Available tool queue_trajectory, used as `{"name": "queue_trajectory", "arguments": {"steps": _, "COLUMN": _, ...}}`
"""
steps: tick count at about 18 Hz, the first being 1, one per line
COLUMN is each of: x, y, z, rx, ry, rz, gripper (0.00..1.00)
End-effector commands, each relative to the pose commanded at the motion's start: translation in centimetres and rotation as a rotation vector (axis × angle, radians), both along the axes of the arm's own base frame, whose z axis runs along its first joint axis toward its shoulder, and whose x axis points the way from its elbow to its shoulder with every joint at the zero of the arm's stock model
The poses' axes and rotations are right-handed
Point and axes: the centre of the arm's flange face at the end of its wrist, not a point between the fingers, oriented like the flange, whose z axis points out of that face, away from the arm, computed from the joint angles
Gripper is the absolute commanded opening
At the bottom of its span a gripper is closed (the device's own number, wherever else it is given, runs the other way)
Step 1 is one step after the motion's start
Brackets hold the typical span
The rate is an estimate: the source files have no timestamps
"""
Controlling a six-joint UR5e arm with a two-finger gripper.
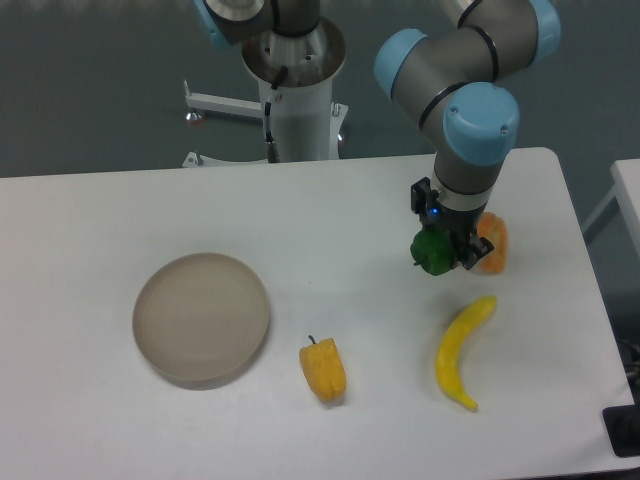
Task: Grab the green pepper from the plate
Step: 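Lift the green pepper off the plate and carry it toward the orange object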
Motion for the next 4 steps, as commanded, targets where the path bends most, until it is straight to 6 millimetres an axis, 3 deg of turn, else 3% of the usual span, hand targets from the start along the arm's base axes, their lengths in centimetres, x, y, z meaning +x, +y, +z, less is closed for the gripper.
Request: {"name": "queue_trajectory", "arguments": {"steps": 4, "x": -0.06, "y": 0.03, "z": 0.07, "rx": 0.014, "ry": -0.011, "rz": 0.003, "gripper": 0.05}}
